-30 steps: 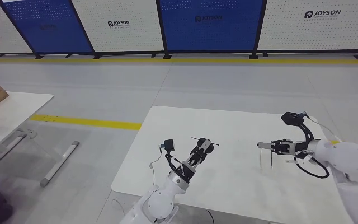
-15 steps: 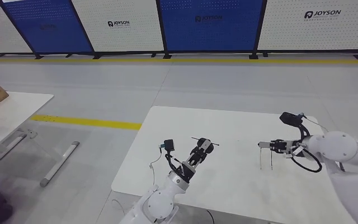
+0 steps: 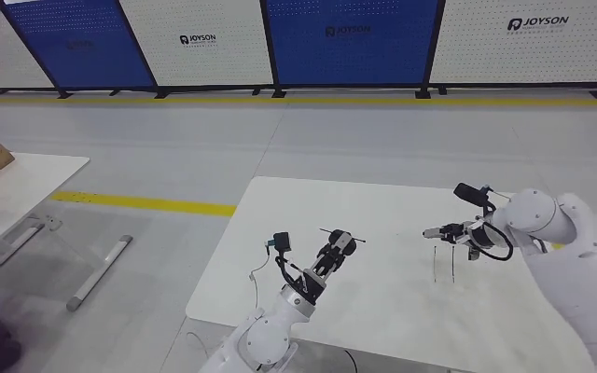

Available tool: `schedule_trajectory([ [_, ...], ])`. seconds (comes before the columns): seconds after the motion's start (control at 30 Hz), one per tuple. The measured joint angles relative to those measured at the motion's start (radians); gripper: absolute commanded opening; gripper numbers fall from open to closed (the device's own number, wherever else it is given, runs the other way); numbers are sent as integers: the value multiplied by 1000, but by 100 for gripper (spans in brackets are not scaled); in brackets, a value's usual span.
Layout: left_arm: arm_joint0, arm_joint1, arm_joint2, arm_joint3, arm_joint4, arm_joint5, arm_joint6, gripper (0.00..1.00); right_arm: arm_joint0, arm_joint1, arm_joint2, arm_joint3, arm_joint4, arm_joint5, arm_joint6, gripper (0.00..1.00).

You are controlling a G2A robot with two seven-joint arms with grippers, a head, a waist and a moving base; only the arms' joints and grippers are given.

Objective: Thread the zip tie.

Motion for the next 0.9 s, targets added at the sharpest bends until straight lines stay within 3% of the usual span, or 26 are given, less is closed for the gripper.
schedule_trajectory([
  [0.17, 0, 0, 0, 0, 0, 0, 0, 0, 0, 0, 0, 0, 0, 0, 0, 100],
  [0.3, 0, 0, 0, 0, 0, 0, 0, 0, -29, 1, -5, -6, -6, -38, -36, 100],
  [0.4, 0, 0, 0, 0, 0, 0, 0, 0, -33, 0, -16, -2, -31, -20, -42, 100],
  [0.53, 0, 0, 0, 0, 0, 0, 0, 0, -39, 0, -14, 13, -28, -36, -52, 100],
  [0.9, 0, 0, 0, 0, 0, 0, 0, 0, -23, -5, -30, 45, -21, -62, -11, 100],
])
